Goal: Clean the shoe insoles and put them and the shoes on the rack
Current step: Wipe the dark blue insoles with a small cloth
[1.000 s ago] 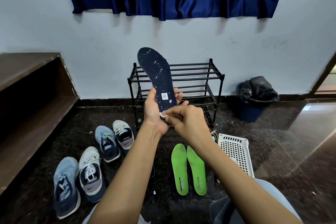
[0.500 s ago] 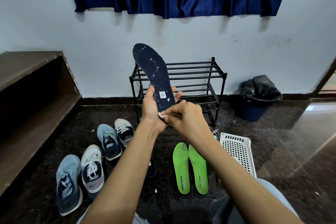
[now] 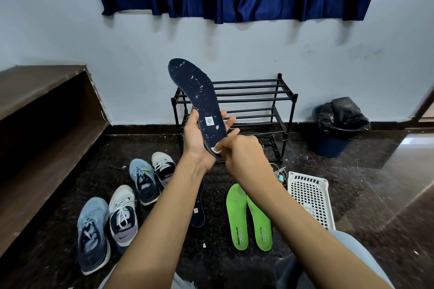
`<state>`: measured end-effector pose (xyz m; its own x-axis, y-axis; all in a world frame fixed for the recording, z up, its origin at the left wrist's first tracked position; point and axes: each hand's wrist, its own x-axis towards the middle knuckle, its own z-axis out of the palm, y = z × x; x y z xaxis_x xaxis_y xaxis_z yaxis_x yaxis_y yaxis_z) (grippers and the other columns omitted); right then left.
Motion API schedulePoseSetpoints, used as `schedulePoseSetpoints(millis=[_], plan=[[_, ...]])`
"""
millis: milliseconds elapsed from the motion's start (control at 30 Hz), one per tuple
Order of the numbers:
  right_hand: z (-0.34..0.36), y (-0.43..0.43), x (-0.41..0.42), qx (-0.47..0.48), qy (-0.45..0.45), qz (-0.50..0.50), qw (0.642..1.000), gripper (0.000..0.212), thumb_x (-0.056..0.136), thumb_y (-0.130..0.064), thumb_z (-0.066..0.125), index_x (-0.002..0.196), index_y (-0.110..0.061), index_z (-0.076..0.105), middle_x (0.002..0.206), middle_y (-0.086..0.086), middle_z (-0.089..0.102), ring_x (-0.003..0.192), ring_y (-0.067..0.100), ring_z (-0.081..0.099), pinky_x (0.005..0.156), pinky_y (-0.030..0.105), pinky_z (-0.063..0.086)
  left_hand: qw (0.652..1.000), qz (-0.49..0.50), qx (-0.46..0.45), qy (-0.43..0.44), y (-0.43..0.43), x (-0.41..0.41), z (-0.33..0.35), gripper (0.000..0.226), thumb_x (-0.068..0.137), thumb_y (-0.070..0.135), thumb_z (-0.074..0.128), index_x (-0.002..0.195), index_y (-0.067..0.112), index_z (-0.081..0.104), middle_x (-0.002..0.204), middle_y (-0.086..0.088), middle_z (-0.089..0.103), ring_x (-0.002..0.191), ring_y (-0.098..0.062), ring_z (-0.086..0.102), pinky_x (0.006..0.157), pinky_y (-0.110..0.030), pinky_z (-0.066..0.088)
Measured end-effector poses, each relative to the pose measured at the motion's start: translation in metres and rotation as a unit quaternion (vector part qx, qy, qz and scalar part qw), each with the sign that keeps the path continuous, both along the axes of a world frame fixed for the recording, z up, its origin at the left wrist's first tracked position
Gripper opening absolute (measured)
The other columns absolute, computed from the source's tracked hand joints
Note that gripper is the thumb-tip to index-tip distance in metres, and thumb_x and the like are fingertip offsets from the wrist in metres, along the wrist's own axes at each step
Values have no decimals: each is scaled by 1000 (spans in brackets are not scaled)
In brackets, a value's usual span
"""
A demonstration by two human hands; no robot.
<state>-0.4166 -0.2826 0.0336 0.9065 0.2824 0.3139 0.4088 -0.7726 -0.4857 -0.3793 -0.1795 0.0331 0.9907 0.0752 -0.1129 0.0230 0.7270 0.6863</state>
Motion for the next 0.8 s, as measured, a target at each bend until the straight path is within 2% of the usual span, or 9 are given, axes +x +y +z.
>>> schedulePoseSetpoints(millis=[100, 167, 267, 300, 400, 500, 600, 733, 800], plan=[[-3, 1, -1, -9, -28, -19, 999, 29, 86, -7, 54, 103, -25, 70, 99, 11, 67, 91, 31, 62, 72, 32, 46, 1000, 4, -1, -4, -1, 0, 0, 47, 101, 49, 35, 114, 11, 60, 91, -9, 68, 84, -29, 71, 90, -52, 52], [-3, 1, -2, 54, -26, -2, 998, 24, 84, -7, 59, 98, -21, 73, 93, 8, 71, 88, 28, 65, 77, 30, 50, 1000, 9, -8, -1, -2, 2, 0, 47, 101, 48, 35, 112, 10, 60, 91, -10, 68, 85, -30, 71, 87, -51, 53], [3, -3, -4, 159, 11, 26, 987, 19, 82, -5, 65, 93, -17, 75, 90, 3, 74, 88, 17, 66, 79, 9, 43, 1000, 11, -12, -3, -1, 3, 0, 46, 102, 46, 34, 109, 8, 61, 90, -10, 66, 85, -31, 71, 87, -49, 54], [3, -4, -3, 155, 14, 31, 987, 19, 82, -5, 66, 93, -17, 75, 91, 3, 74, 88, 17, 66, 80, 9, 43, 1000, 10, -11, -4, -1, 2, 0, 47, 102, 46, 34, 107, 8, 61, 90, -10, 66, 85, -32, 71, 88, -50, 54], [-4, -3, 6, 61, -15, 12, 998, 24, 84, -7, 61, 96, -23, 74, 93, 9, 71, 89, 27, 64, 80, 31, 50, 1000, 5, -7, 0, -2, 0, 2, 46, 102, 46, 33, 109, 9, 61, 94, -11, 67, 88, -37, 71, 90, -52, 52], [-9, -2, 7, -13, -76, -27, 997, 28, 83, -2, 56, 99, -20, 71, 92, 9, 66, 89, 29, 58, 69, 34, 48, 1000, 5, -13, -1, -3, -1, 4, 46, 102, 44, 33, 109, 9, 62, 93, -12, 67, 93, -41, 68, 93, -54, 50], [-9, 0, 3, 16, -125, -2, 992, 26, 77, 4, 59, 92, -13, 73, 82, 10, 69, 83, 32, 60, 66, 35, 50, 1000, 10, -22, -4, -2, 0, 4, 45, 102, 43, 36, 113, 8, 61, 94, -13, 68, 94, -42, 69, 91, -55, 51], [-9, 1, 1, 122, -55, 34, 990, 22, 82, -7, 61, 94, -19, 74, 86, 5, 74, 82, 26, 67, 77, 35, 52, 999, 14, -32, -6, 1, 0, 3, 44, 101, 41, 38, 116, 6, 59, 98, -14, 66, 95, -44, 69, 85, -56, 55], [-10, 1, 2, 112, -70, 28, 991, 22, 82, -5, 59, 92, -18, 73, 86, 7, 72, 82, 28, 66, 74, 37, 52, 1000, 15, -26, -3, -1, -1, 3, 45, 101, 42, 37, 118, 7, 58, 98, -14, 65, 96, -45, 68, 84, -56, 55]])
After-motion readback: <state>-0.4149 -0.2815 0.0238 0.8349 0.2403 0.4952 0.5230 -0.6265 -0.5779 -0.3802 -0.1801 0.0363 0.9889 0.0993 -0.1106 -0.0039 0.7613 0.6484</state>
